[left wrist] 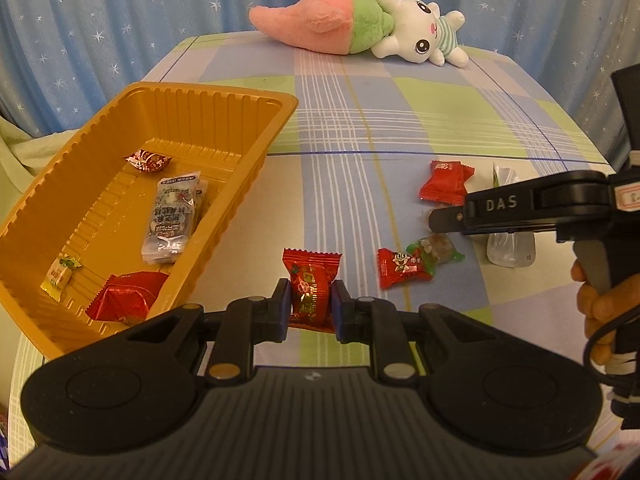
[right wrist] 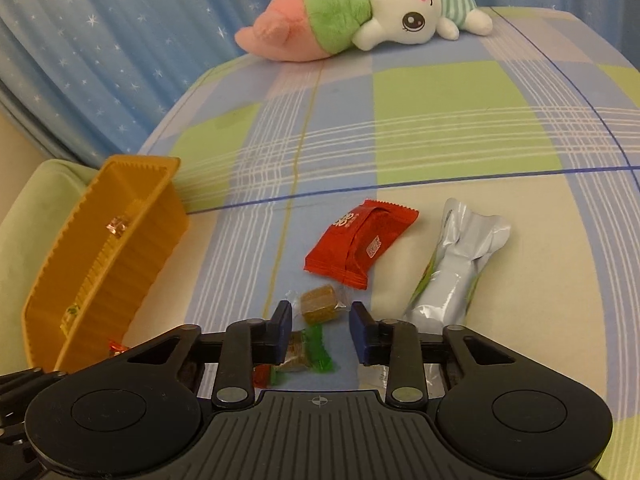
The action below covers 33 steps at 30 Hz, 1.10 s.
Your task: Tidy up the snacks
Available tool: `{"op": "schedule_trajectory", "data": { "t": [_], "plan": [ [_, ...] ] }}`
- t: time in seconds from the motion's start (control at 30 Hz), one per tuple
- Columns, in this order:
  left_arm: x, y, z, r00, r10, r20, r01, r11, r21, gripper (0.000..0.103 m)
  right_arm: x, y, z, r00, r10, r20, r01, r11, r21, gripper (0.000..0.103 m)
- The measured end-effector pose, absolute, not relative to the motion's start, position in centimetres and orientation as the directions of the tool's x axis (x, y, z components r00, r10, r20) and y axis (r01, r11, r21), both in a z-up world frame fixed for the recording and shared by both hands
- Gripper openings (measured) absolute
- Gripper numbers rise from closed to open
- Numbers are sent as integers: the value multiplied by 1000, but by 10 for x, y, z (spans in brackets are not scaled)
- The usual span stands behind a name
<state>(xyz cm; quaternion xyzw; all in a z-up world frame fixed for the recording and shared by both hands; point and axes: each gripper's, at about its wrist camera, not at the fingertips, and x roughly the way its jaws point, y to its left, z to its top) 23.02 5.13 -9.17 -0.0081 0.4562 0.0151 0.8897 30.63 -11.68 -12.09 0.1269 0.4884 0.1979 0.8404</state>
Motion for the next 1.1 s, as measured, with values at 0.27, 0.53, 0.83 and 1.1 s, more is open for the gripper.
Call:
{"op": "schedule_trajectory", "data": {
  "t": [0.27, 0.53, 0.83, 1.1],
  "plan": [
    [230, 53, -91, 584, 14, -812, -27, 1000, -2, 19, 305, -111, -121, 458, 463, -759, -222, 886, 406, 11],
    [229, 51, -89, 591, 6, -807, -15, 1000, -3, 19, 299, -111, -111, 487, 474, -734, -249, 880, 403, 1],
    [225, 49, -84, 601, 7, -800, -11, 1000, 1, 19, 291, -111, -104, 454, 496, -740, -267, 868, 418, 3],
    [228, 51, -84, 600, 7, -800, -15, 1000, -2, 19, 293, -109, -109, 470, 508, -722, -351, 858, 375, 36]
  ]
}}
